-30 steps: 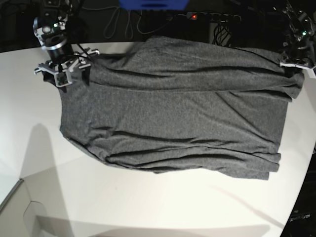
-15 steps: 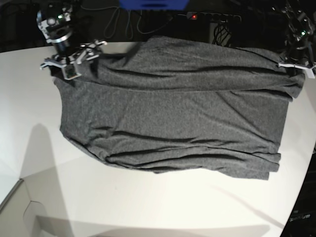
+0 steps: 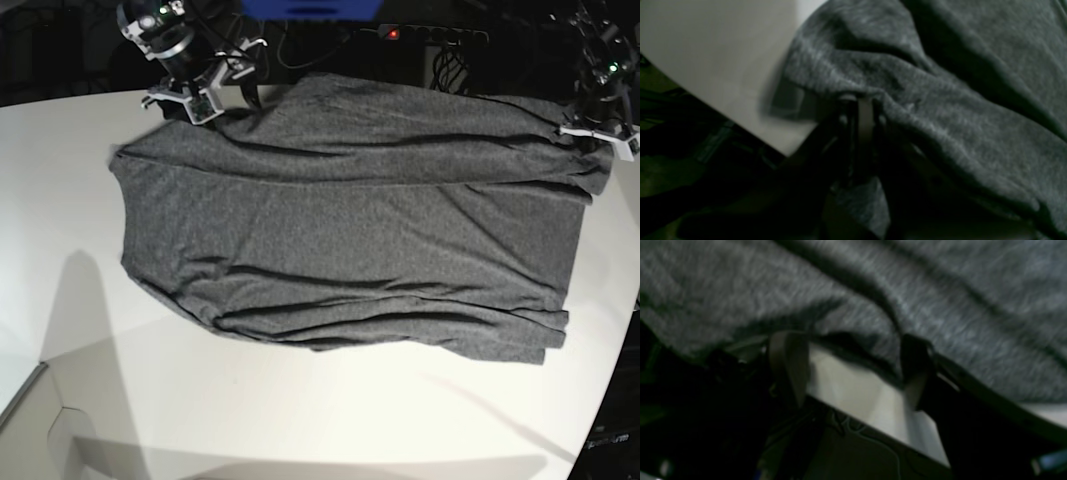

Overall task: Layout the t-shirt on the table in an organized manner, then fold the t-shirt properly
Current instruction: 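Release the hem and move the right gripper to the collar corner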

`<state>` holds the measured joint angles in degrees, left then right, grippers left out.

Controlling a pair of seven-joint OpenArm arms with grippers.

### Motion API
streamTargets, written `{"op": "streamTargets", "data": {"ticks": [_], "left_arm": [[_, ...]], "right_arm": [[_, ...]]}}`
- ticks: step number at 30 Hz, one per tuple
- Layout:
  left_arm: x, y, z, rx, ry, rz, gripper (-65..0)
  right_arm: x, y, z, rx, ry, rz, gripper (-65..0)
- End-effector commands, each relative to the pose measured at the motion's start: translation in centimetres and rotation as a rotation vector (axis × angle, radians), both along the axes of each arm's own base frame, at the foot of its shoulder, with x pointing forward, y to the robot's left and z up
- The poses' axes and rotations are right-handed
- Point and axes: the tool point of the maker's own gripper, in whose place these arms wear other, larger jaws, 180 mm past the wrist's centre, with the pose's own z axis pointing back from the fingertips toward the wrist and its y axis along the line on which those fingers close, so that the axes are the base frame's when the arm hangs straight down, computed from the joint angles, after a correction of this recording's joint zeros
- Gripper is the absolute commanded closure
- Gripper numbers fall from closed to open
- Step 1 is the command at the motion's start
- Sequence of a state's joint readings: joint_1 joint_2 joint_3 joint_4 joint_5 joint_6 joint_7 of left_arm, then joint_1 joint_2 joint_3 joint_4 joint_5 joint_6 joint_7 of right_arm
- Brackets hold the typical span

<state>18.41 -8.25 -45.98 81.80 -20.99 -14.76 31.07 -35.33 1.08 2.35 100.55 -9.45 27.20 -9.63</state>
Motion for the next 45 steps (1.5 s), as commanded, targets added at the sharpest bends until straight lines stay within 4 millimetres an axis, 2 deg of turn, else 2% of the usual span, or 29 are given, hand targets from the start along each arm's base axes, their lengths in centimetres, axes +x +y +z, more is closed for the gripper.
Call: {"op": "streamTargets", "data": {"ticks": [1, 5, 12, 19, 25, 35, 42, 45], "left_arm": [[-0.6, 0.1, -0.2, 0.003, 0.038, -0.011, 0.0], [-0.5, 0.2, -0.1, 0.006, 0.036, -0.012, 0.0], [-0.2, 0.2, 0.1, 0.010, 0.029, -0.014, 0.0], [-0.3, 0.2, 0.1, 0.010, 0.030, -0.014, 0.0], [-0.4, 0.2, 0.1, 0.010, 0.032, -0.014, 0.0], [-0.2, 0.2, 0.1, 0.010, 0.029, -0.014, 0.0], [-0.2, 0.2, 0.1, 0.010, 0.029, -0.014, 0.0], [-0.2, 0.2, 0.1, 0.010, 0.029, -0.014, 0.0]], "right_arm": [[0.2, 0.2, 0.9, 0.023, -0.035, -0.006, -43.9], [-0.5, 1.2, 1.2, 0.039, -0.029, 0.016, -43.8], [-1.4, 5.2, 3.4, 0.108, -0.058, 0.099, -43.8], [-2.6, 8.3, 3.2, 0.162, -0.029, 0.164, -43.8], [-3.4, 8.5, 1.8, 0.163, 0.014, 0.168, -43.8], [-3.6, 8.3, 1.6, 0.162, 0.022, 0.163, -43.7], [-4.6, 8.5, 0.1, 0.163, 0.070, 0.167, -43.7], [-4.2, 8.6, -0.2, 0.162, 0.067, 0.170, -43.6]]}}
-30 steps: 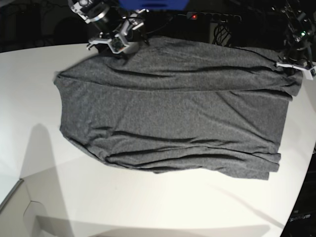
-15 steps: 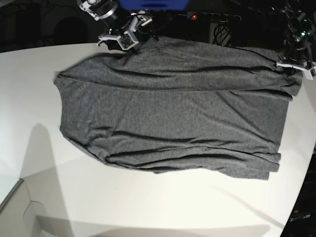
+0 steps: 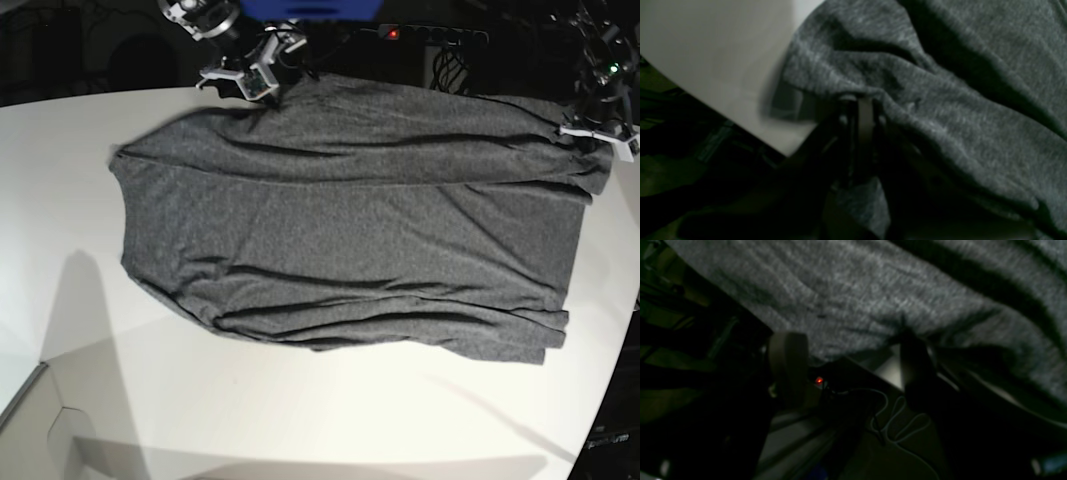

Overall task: Layout the t-shirt on the table in an organized manner, then fold the t-shirt properly
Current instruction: 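Release the hem and move the right gripper to the collar corner, then grasp the collar corner with the right gripper and drag it outward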

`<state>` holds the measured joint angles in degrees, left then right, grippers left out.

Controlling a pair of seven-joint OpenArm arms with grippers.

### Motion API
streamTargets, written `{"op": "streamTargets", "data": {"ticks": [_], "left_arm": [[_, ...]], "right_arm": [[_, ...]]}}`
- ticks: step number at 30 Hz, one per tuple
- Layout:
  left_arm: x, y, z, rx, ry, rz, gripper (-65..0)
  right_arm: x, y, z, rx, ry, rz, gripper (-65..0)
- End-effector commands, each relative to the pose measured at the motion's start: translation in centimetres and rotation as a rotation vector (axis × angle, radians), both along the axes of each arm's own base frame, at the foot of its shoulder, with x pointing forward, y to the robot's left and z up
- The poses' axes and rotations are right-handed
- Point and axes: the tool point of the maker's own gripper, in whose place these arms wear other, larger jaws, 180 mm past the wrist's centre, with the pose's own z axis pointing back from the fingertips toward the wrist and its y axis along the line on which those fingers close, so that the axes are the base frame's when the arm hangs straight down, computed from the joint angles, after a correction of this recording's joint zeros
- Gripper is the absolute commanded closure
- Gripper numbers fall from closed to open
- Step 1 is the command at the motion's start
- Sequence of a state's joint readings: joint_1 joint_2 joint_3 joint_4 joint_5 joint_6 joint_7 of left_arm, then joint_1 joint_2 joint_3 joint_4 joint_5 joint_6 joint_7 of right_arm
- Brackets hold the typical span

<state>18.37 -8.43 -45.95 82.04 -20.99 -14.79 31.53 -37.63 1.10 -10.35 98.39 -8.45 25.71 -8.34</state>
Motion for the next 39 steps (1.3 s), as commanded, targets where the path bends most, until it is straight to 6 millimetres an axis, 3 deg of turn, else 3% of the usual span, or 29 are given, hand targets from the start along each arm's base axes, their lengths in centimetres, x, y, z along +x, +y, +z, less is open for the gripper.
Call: {"op": "streamTargets", "data": {"ticks": [1, 7, 15, 18, 23, 30, 39], "left_arm": [[-0.3, 0.2, 0.0, 0.008, 0.026, -0.010, 0.0], [-0.2, 0.2, 0.0, 0.008, 0.024, -0.009, 0.0], [-0.2, 0.2, 0.0, 0.008, 0.024, -0.009, 0.0], [0.3, 0.2, 1.0, 0.025, 0.006, -0.021, 0.0], [2.0, 0.1, 4.6, 0.092, -0.069, -0.058, 0.0], [3.4, -0.2, 7.8, 0.149, -0.139, -0.089, 0.0], [5.1, -0.2, 9.3, 0.164, -0.191, -0.092, 0.0]], "right_arm": [[-0.6, 0.5, 0.0, 0.011, 0.010, 0.028, -43.6], [-0.6, 0.6, -0.4, 0.013, 0.018, 0.027, -41.0], [-0.2, 1.1, -1.1, 0.015, 0.024, 0.042, -10.5], [0.0, 1.1, -0.8, 0.017, 0.015, 0.041, 0.0], [1.5, 0.9, 2.0, 0.023, -0.069, 0.032, 0.0], [3.5, 0.7, 6.4, 0.036, -0.195, 0.022, 0.0], [5.3, 0.3, 7.7, 0.022, -0.259, 0.036, 0.0]]}}
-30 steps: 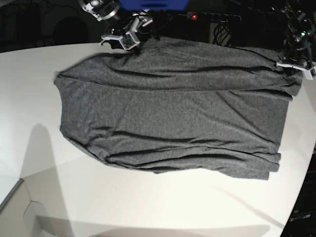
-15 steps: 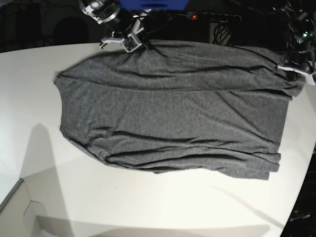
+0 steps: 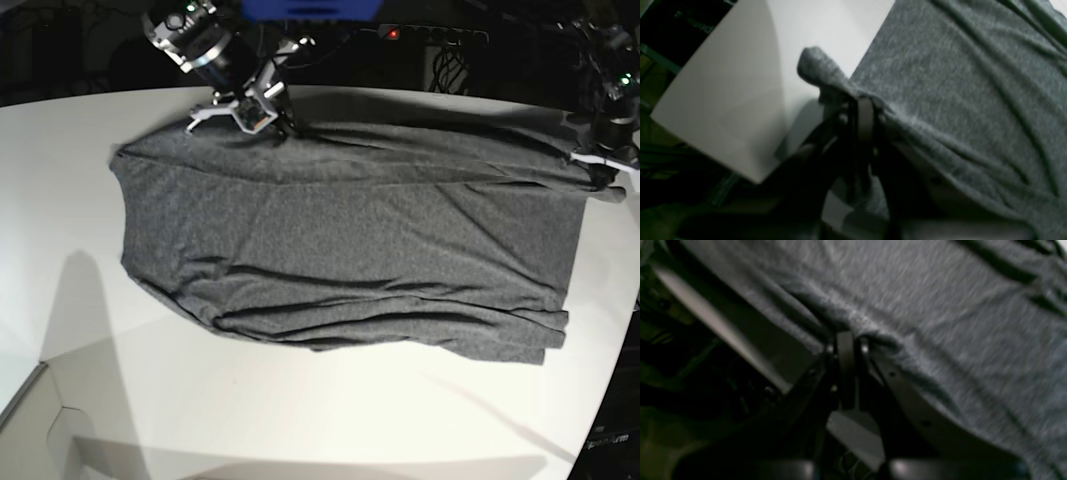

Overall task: Layout the t-shirt on the table in an organized manner, then fold the t-shirt properly
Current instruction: 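Grasp the collar corner with the right gripper and drag it outward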

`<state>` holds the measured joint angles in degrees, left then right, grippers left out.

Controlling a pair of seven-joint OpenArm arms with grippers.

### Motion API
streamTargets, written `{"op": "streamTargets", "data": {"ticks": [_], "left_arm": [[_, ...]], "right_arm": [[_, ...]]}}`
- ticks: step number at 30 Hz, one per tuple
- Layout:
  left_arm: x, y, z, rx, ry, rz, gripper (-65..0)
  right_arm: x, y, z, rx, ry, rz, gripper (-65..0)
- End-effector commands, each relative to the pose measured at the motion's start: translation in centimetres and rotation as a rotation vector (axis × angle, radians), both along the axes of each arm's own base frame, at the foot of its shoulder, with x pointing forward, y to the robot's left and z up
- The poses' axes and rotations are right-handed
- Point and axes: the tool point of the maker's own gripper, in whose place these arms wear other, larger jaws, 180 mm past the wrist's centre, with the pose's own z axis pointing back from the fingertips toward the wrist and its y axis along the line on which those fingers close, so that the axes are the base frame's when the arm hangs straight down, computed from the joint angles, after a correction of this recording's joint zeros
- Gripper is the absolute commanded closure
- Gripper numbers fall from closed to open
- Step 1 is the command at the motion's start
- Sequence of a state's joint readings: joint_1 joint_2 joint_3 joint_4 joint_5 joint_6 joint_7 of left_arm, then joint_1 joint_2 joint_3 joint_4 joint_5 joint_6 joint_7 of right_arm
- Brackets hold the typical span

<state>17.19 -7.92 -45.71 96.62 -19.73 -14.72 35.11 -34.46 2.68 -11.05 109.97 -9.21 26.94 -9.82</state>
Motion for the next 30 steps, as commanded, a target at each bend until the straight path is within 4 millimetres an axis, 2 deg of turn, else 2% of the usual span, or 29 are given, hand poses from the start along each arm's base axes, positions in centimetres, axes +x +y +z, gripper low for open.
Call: {"op": "streamTargets", "data": {"ticks": [1, 7, 17, 20, 30], "left_arm": [[1.0, 0.6, 1.7, 0.031, -0.058, -0.003, 0.0], [2.3, 1.3, 3.1, 0.052, -0.091, -0.009, 0.0], [2.7, 1.3, 3.4, 0.054, -0.103, -0.011, 0.0], [3.8, 1.4, 4.3, 0.059, -0.135, -0.009, 0.0], [6.9, 1.7, 3.7, -0.007, -0.173, 0.020, 0.0]], "right_arm": [[0.3, 0.3, 1.0, 0.030, -0.030, -0.002, 0.0], [1.2, 0.3, 1.4, 0.030, -0.056, -0.001, 0.0], [2.2, 0.3, 1.7, 0.029, -0.079, 0.000, 0.0], [3.1, 0.3, 1.3, 0.023, -0.083, 0.001, 0.0], [5.2, 0.2, 0.2, 0.010, -0.089, 0.005, 0.0]]}}
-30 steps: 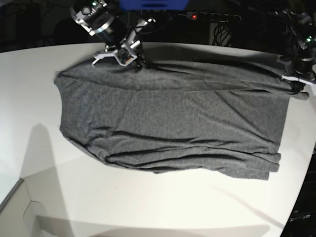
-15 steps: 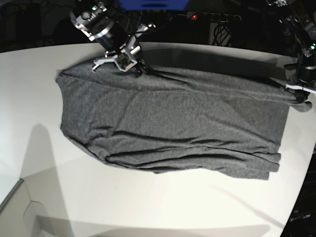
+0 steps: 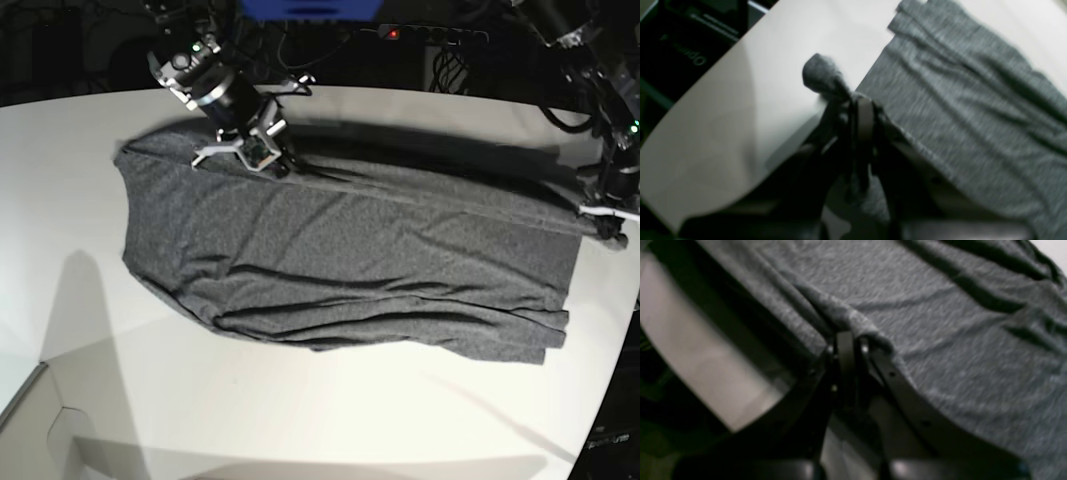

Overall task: Layout the t-shirt on the table in an organized manner, then fold the t-shirt properly
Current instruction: 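Grasp the collar corner with the right gripper and drag it outward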

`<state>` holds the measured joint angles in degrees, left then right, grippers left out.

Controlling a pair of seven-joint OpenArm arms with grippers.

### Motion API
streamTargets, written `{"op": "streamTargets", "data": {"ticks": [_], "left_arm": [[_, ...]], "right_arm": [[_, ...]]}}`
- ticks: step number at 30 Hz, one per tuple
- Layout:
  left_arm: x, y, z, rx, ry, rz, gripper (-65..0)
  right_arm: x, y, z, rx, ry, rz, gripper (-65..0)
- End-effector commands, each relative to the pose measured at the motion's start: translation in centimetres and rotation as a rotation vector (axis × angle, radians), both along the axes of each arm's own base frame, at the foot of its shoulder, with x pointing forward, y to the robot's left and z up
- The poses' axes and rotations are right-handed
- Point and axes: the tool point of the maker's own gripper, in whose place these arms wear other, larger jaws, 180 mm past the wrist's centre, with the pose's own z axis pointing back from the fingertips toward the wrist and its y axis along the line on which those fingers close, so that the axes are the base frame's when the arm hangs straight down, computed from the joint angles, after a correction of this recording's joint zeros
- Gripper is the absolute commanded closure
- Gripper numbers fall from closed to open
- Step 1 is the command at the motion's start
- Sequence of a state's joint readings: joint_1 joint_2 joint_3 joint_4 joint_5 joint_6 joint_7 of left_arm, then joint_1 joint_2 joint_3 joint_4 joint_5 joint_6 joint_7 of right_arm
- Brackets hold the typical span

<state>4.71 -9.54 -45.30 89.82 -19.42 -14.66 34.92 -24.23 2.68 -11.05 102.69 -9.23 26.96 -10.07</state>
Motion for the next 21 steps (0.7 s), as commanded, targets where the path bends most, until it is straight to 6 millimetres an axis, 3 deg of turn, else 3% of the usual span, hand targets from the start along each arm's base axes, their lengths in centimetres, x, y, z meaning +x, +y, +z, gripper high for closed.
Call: {"op": "streamTargets", "data": {"ticks": [1, 17, 21], "left_arm": [[0.7, 0.8, 1.5, 0.026, -0.046, 0.006, 0.0], [4.5, 0.7, -1.2, -0.115, -0.048, 0.036, -0.1], [5.6, -0.2, -1.9, -0.107, -0.009, -0.018, -5.5]], "right_arm": [[0.7, 0.4, 1.2, 0.032, -0.042, 0.001, 0.0], [4.9, -1.4, -0.1, -0.145, 0.042, -0.015, 0.0], [4.1, -1.0, -0.9, -0.192, 0.091, 0.061, -10.3]]}}
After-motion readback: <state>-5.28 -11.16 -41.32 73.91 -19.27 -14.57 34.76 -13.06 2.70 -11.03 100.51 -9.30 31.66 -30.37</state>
